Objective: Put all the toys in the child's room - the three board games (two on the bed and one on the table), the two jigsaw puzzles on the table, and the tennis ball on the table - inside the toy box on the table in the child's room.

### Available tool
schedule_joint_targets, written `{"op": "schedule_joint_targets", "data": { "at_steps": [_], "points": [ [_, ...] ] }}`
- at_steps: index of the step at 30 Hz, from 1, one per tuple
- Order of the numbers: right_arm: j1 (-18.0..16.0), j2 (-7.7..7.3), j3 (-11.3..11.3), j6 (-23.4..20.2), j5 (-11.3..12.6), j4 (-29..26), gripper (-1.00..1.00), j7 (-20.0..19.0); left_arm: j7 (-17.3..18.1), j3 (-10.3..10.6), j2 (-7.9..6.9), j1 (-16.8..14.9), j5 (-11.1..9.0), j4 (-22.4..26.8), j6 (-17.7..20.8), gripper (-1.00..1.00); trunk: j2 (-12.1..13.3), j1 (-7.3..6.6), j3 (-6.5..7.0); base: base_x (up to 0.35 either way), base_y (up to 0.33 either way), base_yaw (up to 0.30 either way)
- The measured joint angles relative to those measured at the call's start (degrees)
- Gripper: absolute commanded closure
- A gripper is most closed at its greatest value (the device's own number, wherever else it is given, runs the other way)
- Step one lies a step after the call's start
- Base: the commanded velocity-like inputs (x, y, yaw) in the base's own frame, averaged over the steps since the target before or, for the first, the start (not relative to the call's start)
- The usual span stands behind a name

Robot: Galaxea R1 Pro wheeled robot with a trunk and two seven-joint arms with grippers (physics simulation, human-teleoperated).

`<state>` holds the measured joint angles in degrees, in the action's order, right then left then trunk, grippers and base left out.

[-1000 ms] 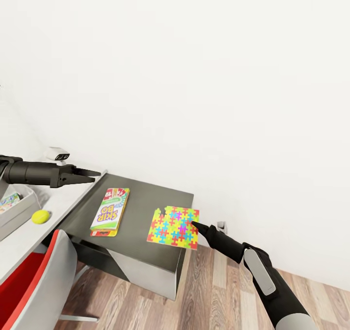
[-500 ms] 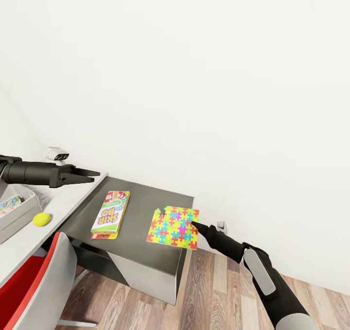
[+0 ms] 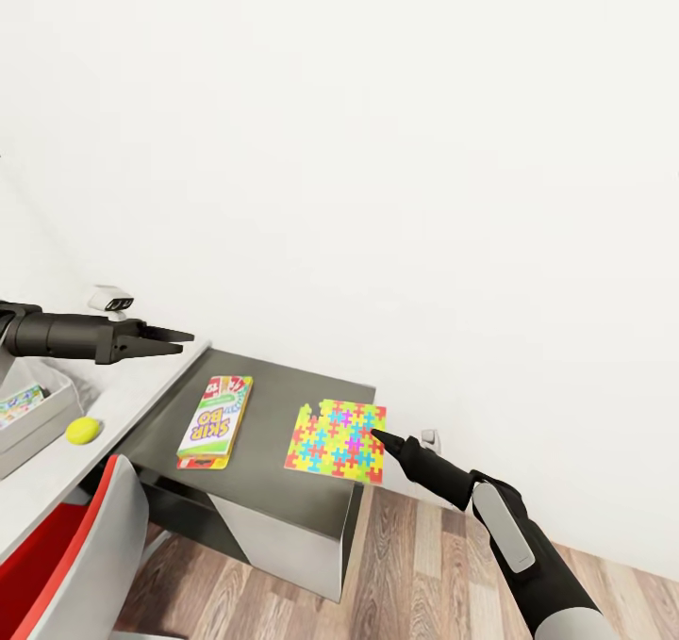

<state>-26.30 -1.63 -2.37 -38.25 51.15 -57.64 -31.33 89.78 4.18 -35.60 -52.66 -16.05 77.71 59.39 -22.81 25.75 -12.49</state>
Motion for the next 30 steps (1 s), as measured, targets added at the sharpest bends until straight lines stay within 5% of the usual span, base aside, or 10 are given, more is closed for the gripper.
{"op": "schedule_joint_targets", "data": {
  "at_steps": [30],
  "points": [
    [0.06,0.0,-0.12,0.09,-0.01,0.0,1.0,0.0,0.0,0.0,-0.09,0.09,0.0,0.0,0.0,-1.0,0.01,0.0,2.85,-0.067,0.0,0.0]
  ]
}}
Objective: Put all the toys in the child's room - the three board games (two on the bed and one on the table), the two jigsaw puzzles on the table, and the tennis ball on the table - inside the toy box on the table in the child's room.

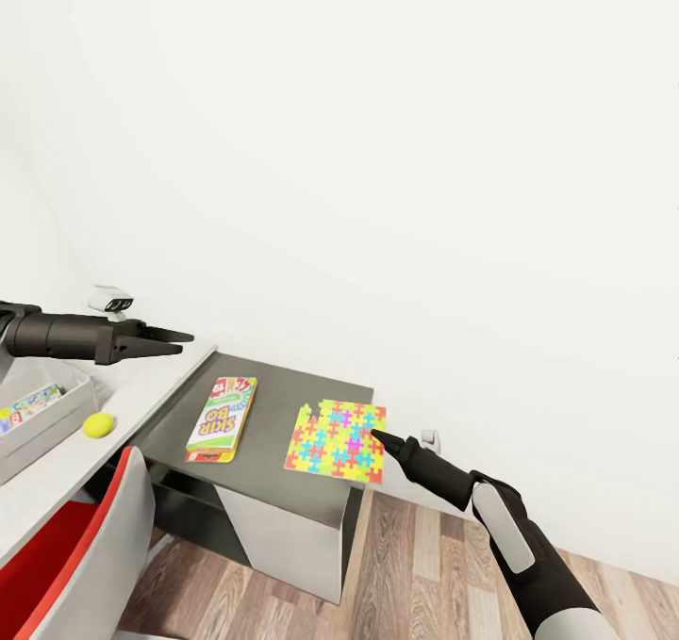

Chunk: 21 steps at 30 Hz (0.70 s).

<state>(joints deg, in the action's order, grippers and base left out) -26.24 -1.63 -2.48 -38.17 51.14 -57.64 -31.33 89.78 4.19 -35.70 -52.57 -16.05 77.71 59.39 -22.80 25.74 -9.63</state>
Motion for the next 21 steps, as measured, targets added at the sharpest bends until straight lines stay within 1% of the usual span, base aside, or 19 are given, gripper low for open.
{"op": "schedule_joint_targets", "data": {
  "at_steps": [15,17,21],
  "points": [
    [0.01,0.0,-0.13,0.0,-0.04,0.0,1.0,0.0,0.0,-0.07,-0.03,0.0,-0.08,0.0,0.0,-1.0,0.0,0.0,1.43,0.0,0.0,0.0],
    [0.01,0.0,-0.14,0.0,-0.06,0.0,1.0,0.01,0.0,-0.08,-0.16,0.0,-0.13,0.0,0.0,-1.0,0.0,0.0,1.62,0.0,0.0,0.0],
    [0.01,0.0,-0.17,0.0,-0.15,0.06,1.0,0.04,0.0,-0.19,-0.96,0.0,-0.44,0.0,0.0,-1.0,0.0,0.0,2.01,0.0,0.0,0.0]
  ]
}}
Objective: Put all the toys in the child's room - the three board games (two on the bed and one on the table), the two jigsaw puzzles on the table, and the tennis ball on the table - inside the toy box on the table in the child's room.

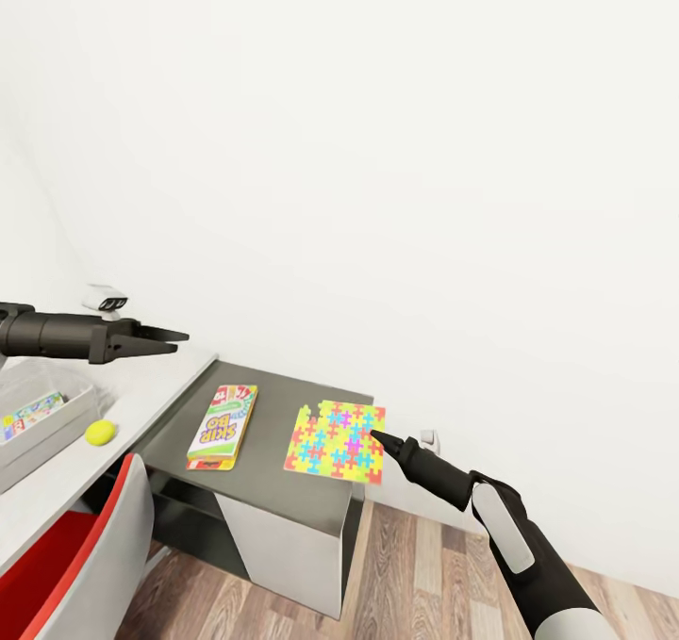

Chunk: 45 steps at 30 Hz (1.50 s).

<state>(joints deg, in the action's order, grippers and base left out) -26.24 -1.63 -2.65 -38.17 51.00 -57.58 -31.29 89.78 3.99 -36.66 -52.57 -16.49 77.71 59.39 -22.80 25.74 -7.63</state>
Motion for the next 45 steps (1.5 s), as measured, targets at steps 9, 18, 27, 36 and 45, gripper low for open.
{"op": "schedule_joint_targets", "data": {
  "at_steps": [9,18,27,36,45],
  "points": [
    [-0.02,0.01,-0.09,0.0,-0.27,-0.04,1.0,0.05,0.0,-0.24,-0.54,0.0,-0.09,-0.06,0.0,-1.0,0.0,0.0,0.86,0.0,0.0,0.003],
    [-0.01,0.07,-0.09,0.43,-0.32,-0.05,1.0,0.04,0.0,-0.25,-0.59,0.01,-0.09,-0.08,0.0,-1.0,0.01,0.0,1.31,0.0,0.0,0.042],
    [-0.02,0.09,-0.1,0.8,-0.36,-0.04,1.0,0.04,0.0,-0.25,-0.57,0.03,-0.16,-0.07,0.0,-1.0,0.01,0.0,1.6,0.0,0.0,0.226],
    [-0.01,0.09,-0.14,0.84,-0.42,-0.04,1.0,0.04,0.0,-0.26,-0.57,0.03,-0.15,-0.07,0.0,-1.0,0.01,0.0,1.97,0.0,0.0,0.265],
    [-0.01,0.09,-0.11,0.84,-0.42,-0.04,1.0,0.04,0.0,-0.26,-0.57,0.03,-0.09,-0.07,0.0,-1.0,0.01,0.0,2.3,0.0,0.0,0.255]
  ]
}}
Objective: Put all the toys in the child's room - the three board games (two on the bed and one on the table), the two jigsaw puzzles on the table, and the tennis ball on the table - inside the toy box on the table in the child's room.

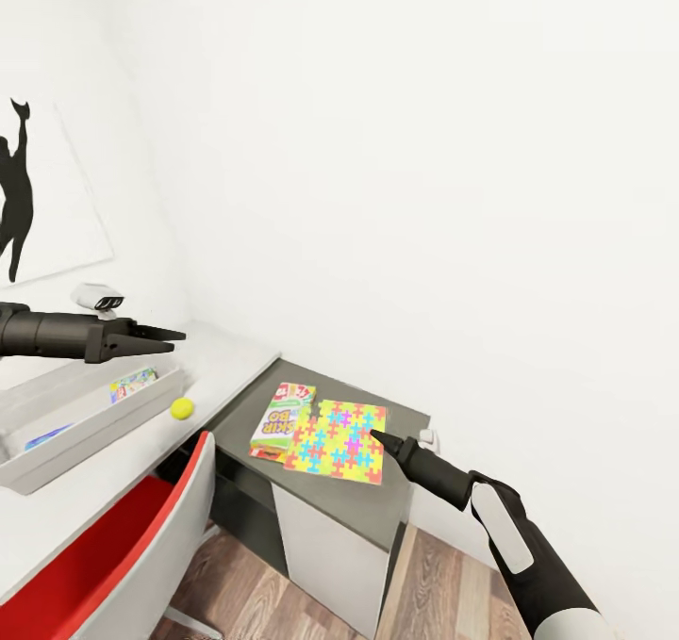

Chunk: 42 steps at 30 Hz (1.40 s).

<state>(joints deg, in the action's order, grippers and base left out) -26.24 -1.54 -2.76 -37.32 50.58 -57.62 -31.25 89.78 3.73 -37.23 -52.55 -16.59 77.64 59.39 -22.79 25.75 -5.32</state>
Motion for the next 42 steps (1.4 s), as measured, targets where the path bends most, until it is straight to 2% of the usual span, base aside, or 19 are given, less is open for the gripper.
{"op": "schedule_joint_targets", "data": {
  "at_steps": [17,42],
  "points": [
    [0.01,0.17,-0.08,0.05,0.01,-0.07,1.0,0.01,0.0,-0.16,0.01,0.34,-0.08,-0.09,0.0,-1.0,0.0,0.0,0.04,0.0,0.0,0.036],
    [0.0,0.43,-0.09,0.07,-0.05,0.0,1.0,0.08,0.0,-0.26,-0.09,0.44,-0.08,-0.18,0.0,-1.0,0.0,0.0,0.04,0.0,0.0,0.271]
  ]
}}
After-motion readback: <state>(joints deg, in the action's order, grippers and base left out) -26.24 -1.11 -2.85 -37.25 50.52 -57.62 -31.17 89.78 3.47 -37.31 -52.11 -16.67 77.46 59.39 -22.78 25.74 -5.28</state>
